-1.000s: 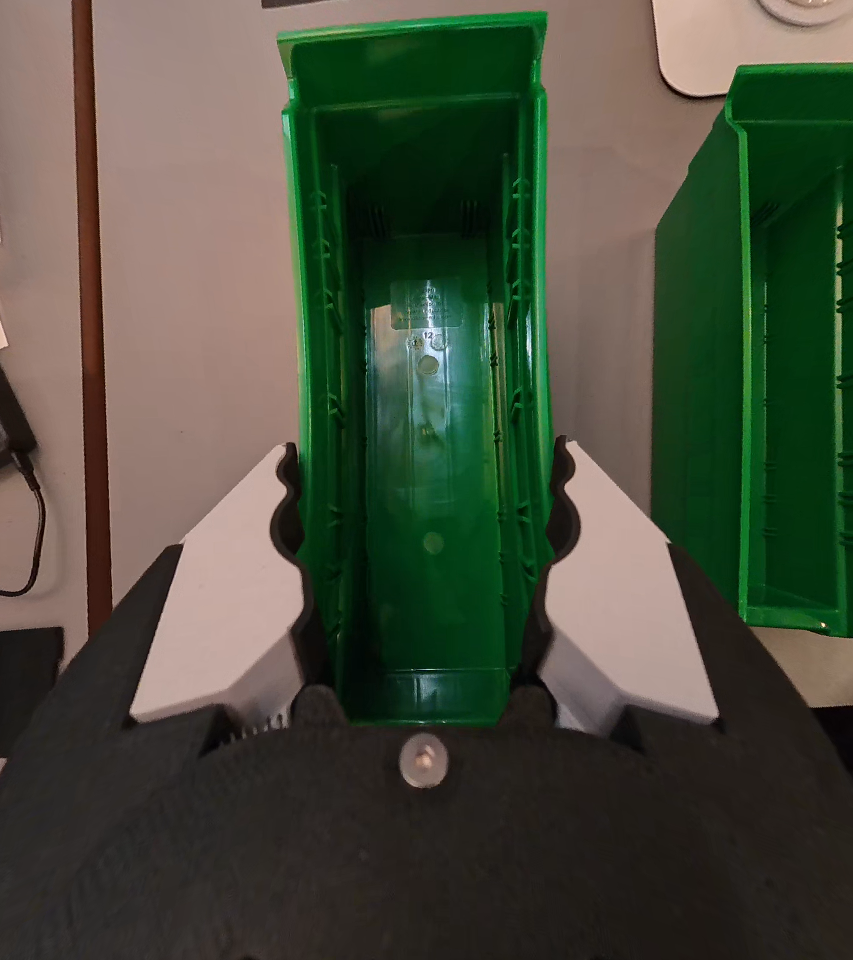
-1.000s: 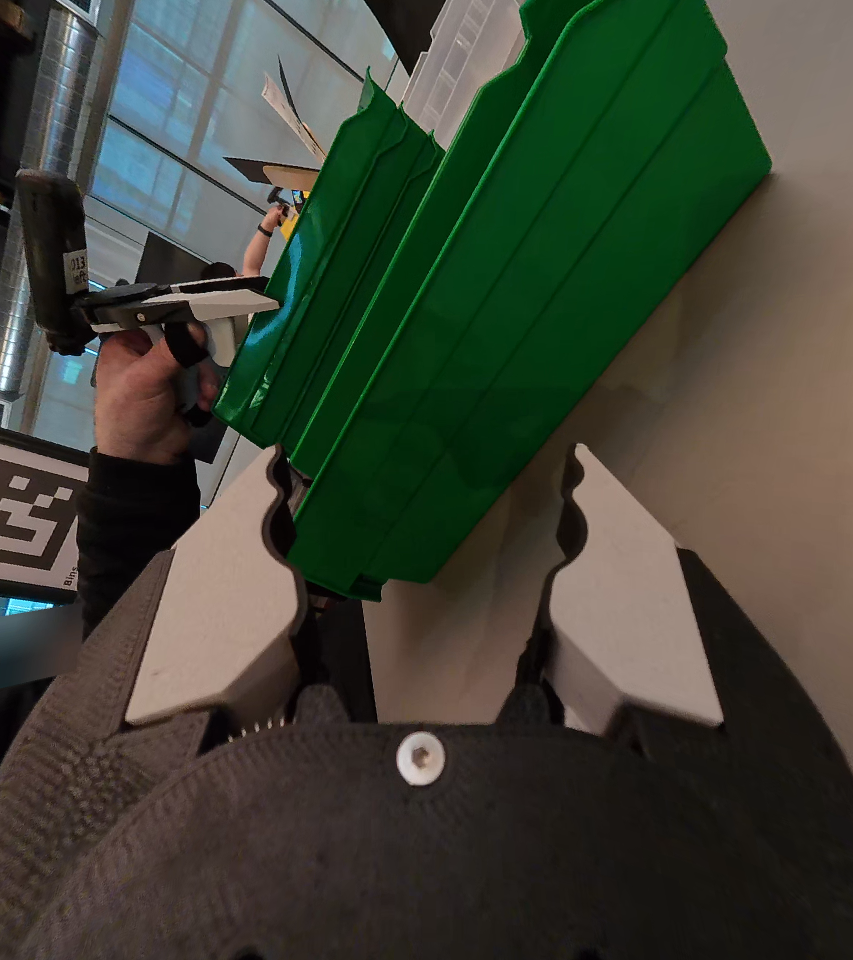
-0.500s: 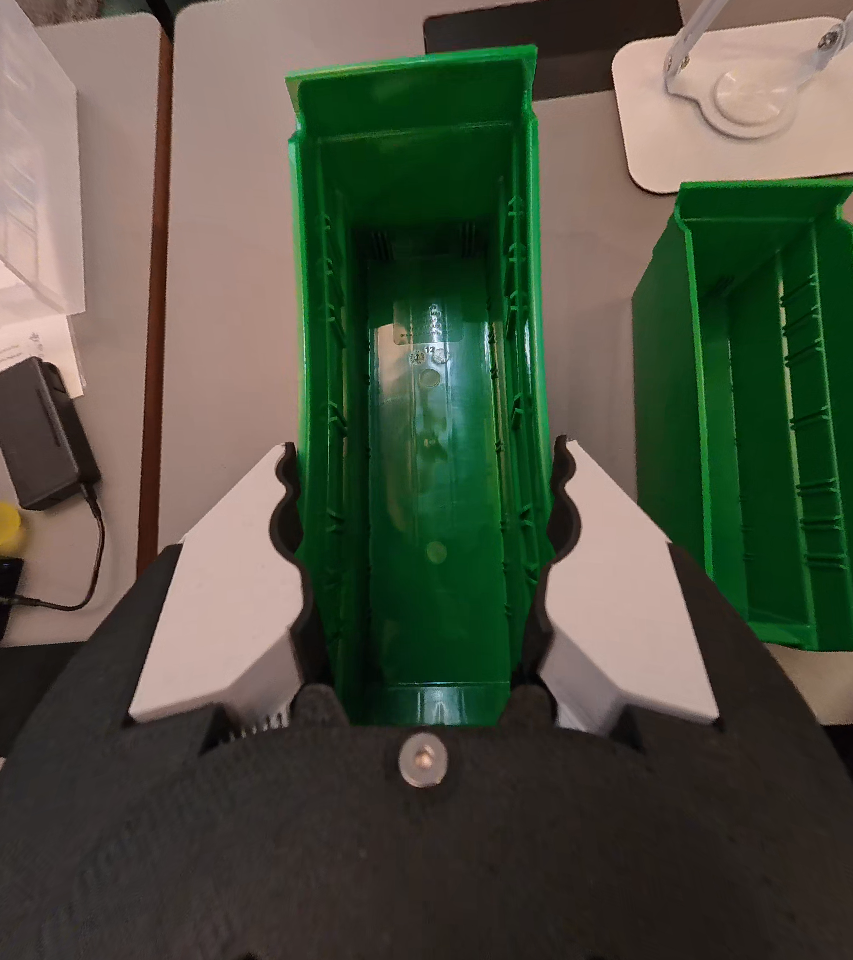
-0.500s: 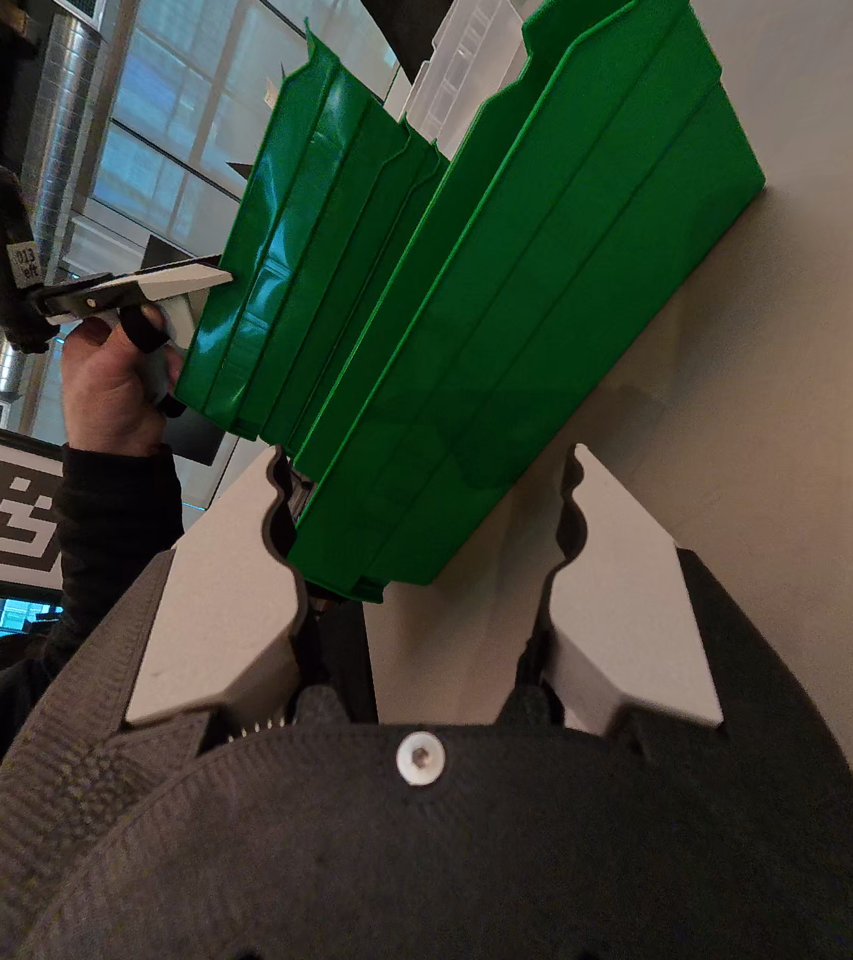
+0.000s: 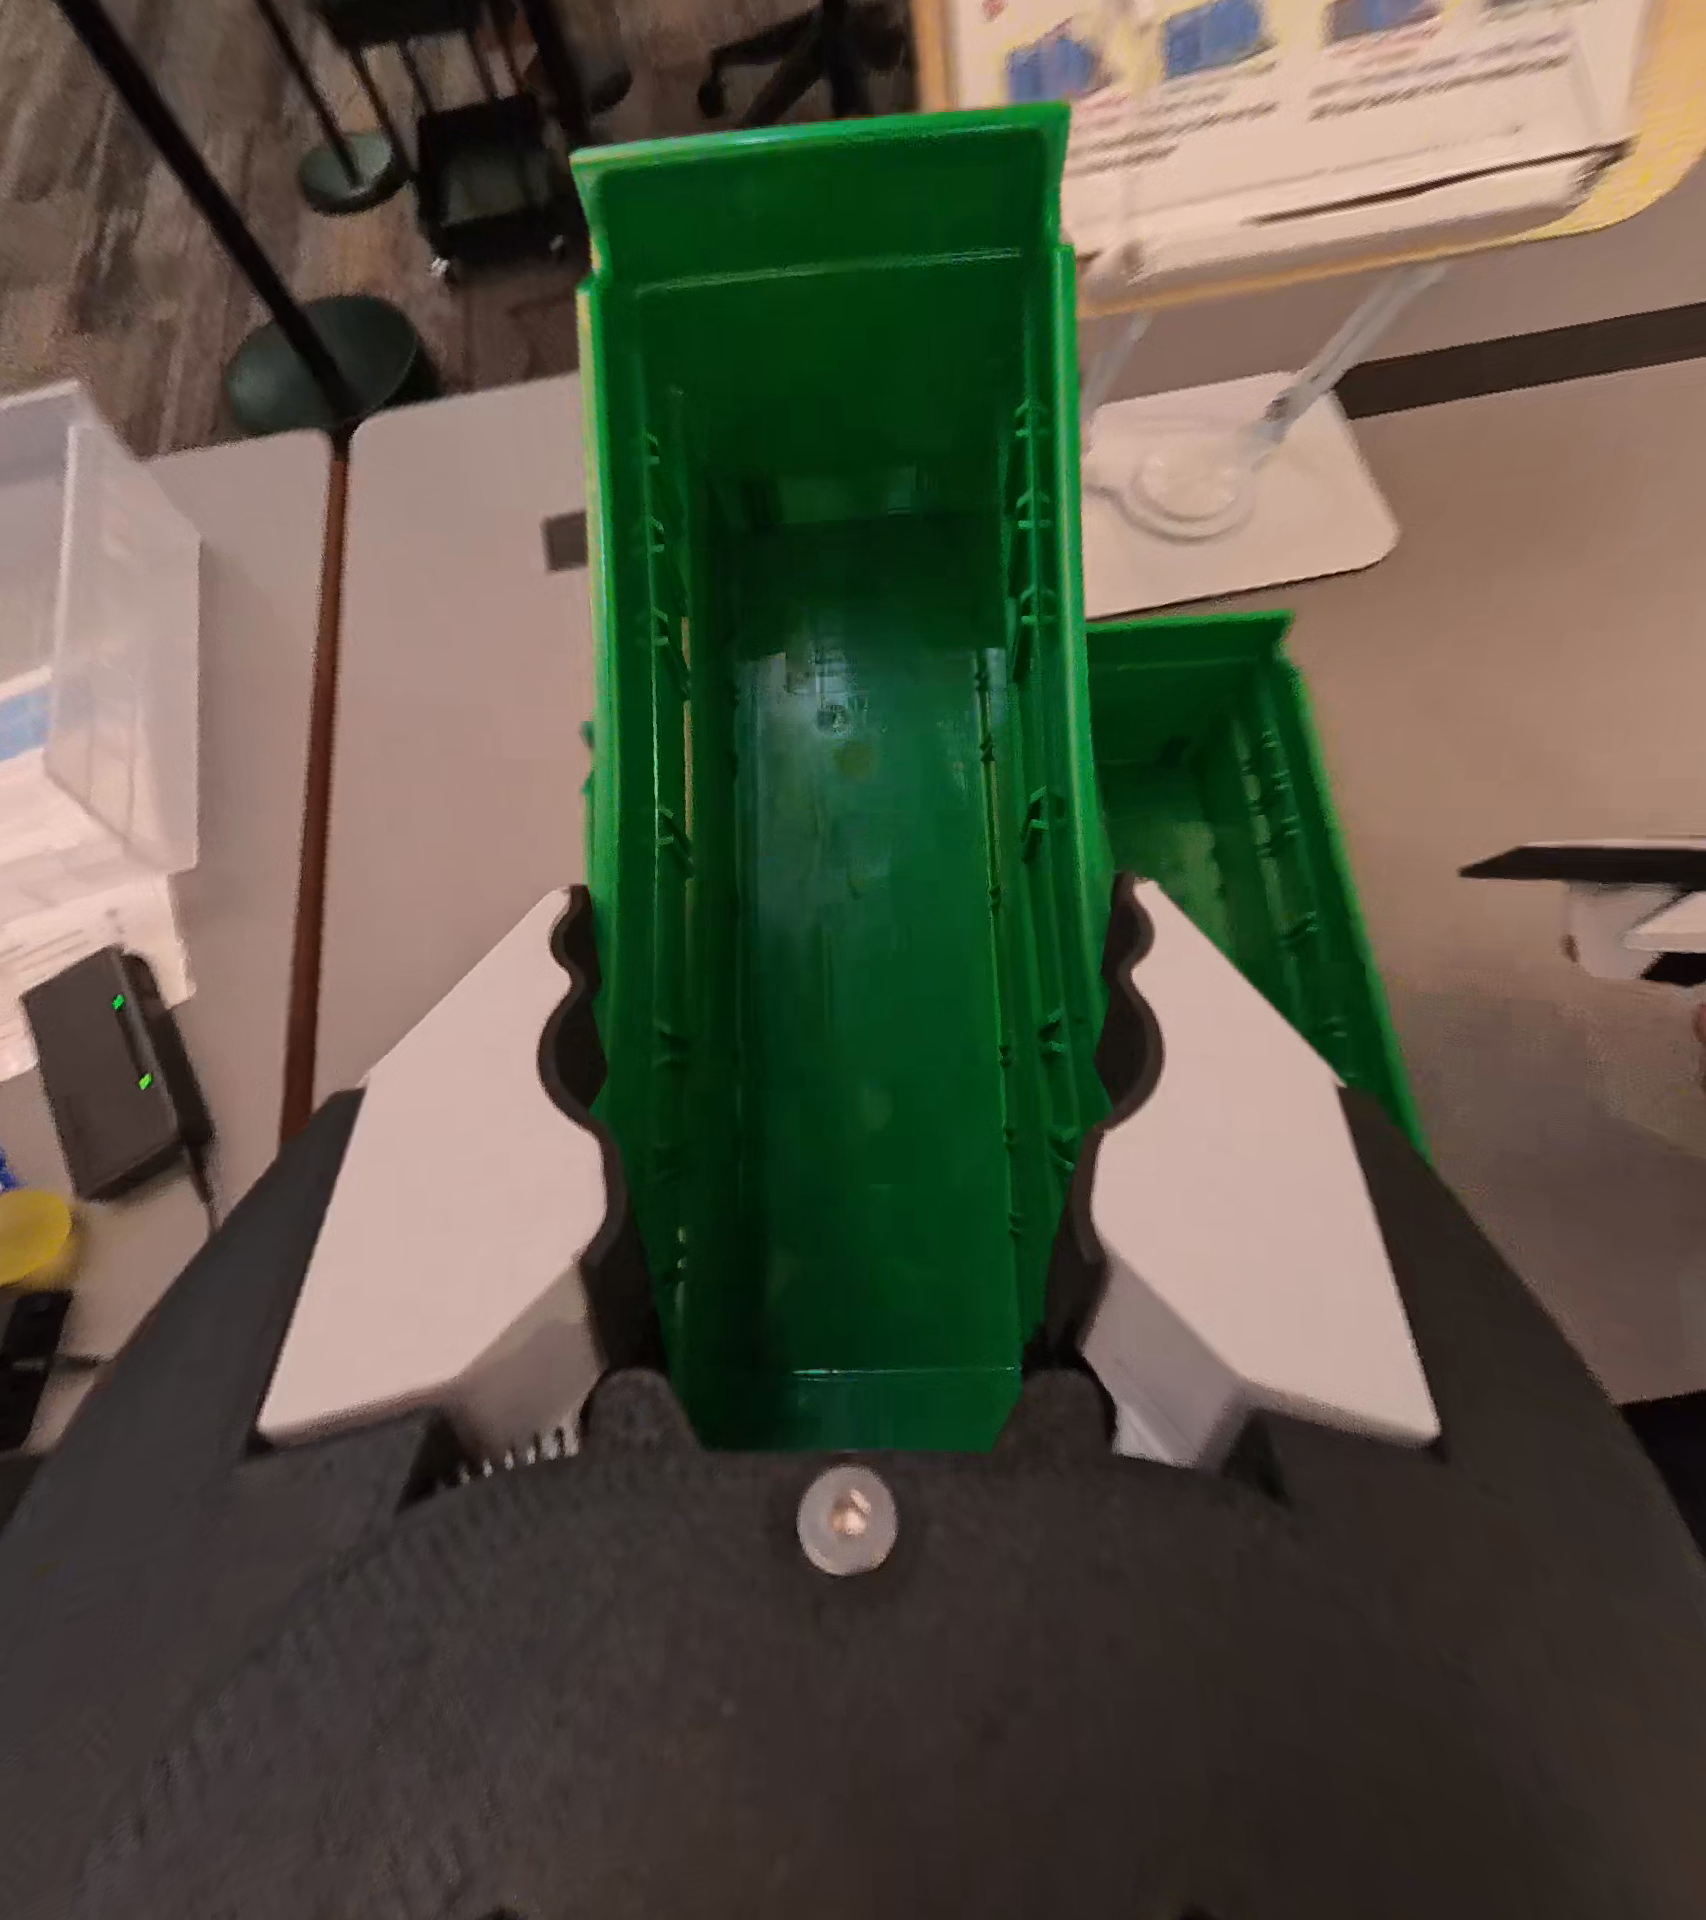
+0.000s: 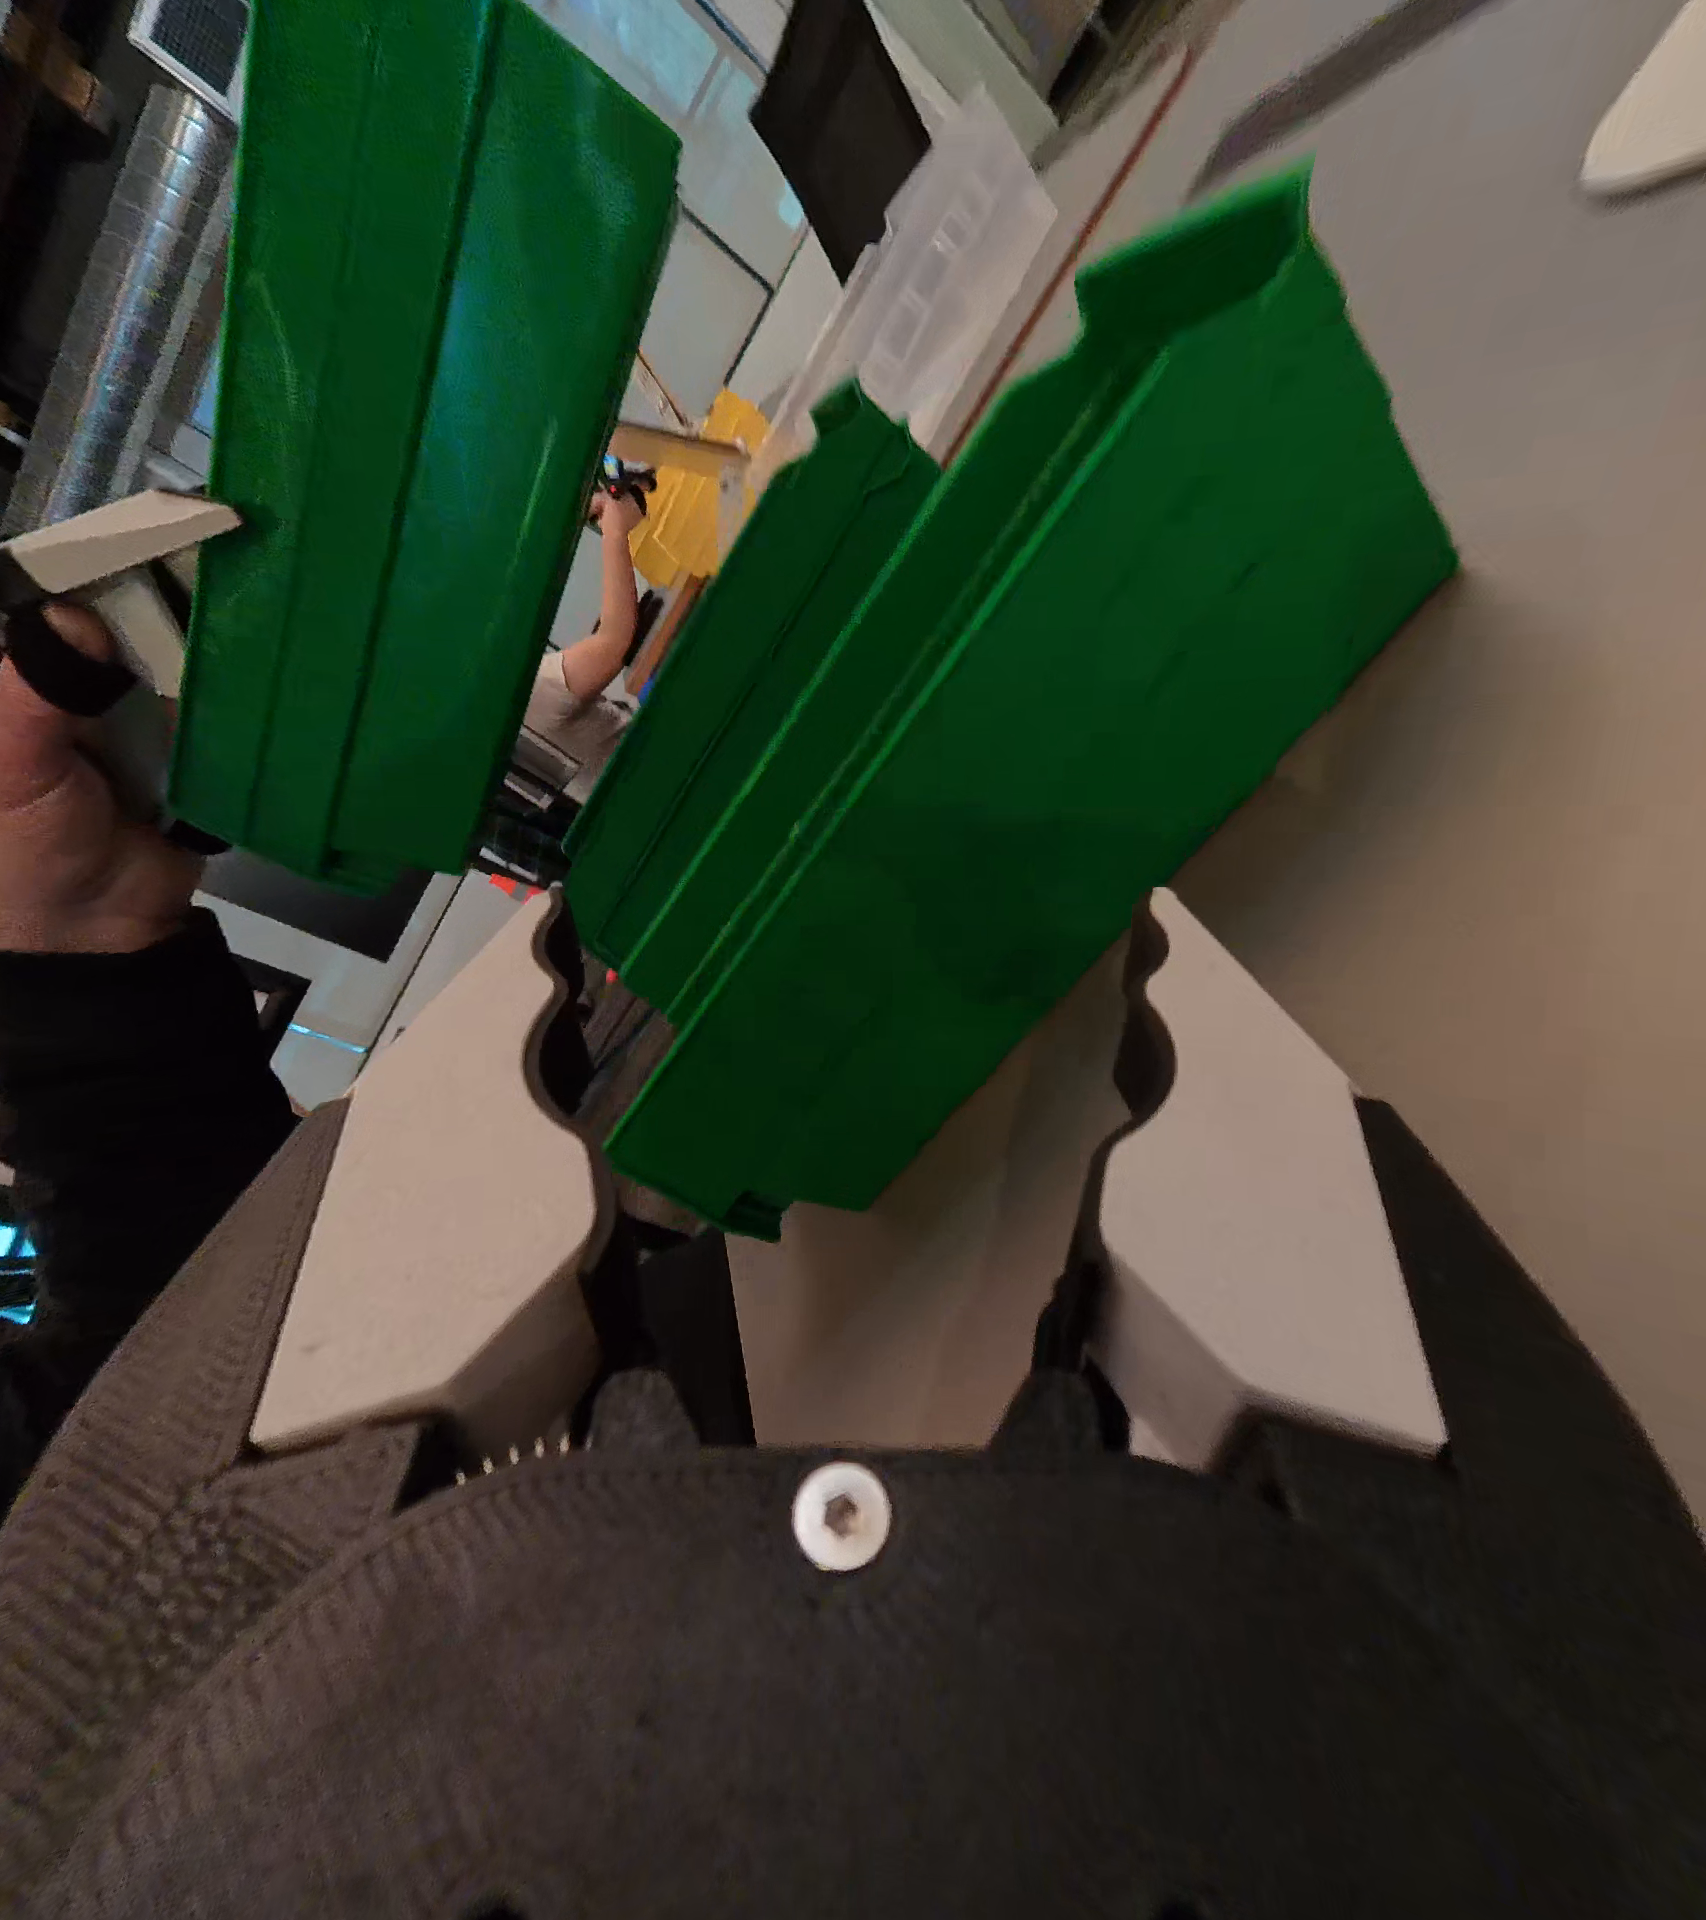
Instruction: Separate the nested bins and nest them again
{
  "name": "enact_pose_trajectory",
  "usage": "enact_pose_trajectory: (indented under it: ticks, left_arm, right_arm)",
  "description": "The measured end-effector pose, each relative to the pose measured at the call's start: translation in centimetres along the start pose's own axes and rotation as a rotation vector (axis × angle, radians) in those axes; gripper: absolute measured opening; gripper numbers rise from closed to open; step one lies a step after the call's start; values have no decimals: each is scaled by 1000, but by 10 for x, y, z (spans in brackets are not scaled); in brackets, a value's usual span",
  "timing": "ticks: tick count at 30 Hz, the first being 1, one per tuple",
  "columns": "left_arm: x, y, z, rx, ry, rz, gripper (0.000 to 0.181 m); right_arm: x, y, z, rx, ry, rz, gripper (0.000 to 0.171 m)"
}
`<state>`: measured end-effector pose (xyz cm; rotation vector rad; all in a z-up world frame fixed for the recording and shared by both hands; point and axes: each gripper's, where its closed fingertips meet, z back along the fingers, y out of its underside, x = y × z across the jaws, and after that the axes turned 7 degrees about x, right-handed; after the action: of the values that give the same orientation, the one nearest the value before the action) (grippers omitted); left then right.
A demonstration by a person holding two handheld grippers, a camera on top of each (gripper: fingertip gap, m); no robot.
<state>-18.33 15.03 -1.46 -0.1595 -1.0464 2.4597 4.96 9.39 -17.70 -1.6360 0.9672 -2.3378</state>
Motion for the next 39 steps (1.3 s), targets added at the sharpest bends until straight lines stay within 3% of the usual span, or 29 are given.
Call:
enact_pose_trajectory:
  ticks: [5, 10, 15, 18, 23, 24, 25, 27, 29, 34, 39]
  left_arm:
    - [-88, -30, -3, -45, 163, -100, 97]
    - [-194, -38, -36, -21, 324, -201, 98]
    - [-276, -32, -77, 5, 439, -229, 99]
    - [-308, -22, -100, 40, 490, -215, 100]
    - [-334, 3, -134, 98, 506, -182, 97]
    - [-336, 7, -138, 98, 503, -175, 68]
    - [-343, 9, -138, 74, 539, -172, 44]
    - [-346, 23, -150, 113, 523, -178, 56]
    - [-351, 51, -169, 248, 532, -205, 75]
    - [-361, 76, -185, 299, 595, -162, 71]
    - [-362, 77, -189, 313, 660, -121, 72]
  right_arm:
    - [19, -44, 43, -127, 27, 105, 101]
    - [33, -85, 99, -296, 48, 199, 99]
    - [17, -107, 151, -431, 124, 248, 94]
    - [-7, -106, 163, -435, 184, 221, 93]
    - [-51, -93, 162, -388, 279, 139, 97]
    - [-62, -89, 160, -366, 311, 115, 109]
    - [-70, -85, 157, -347, 327, 97, 108]
    - [-79, -75, 149, -303, 295, 56, 93]
    - [-86, -67, 139, -249, 290, 32, 98]
    - [-93, -53, 125, -173, 325, 35, 91]
    - [-96, -53, 127, -200, 312, -7, 90]
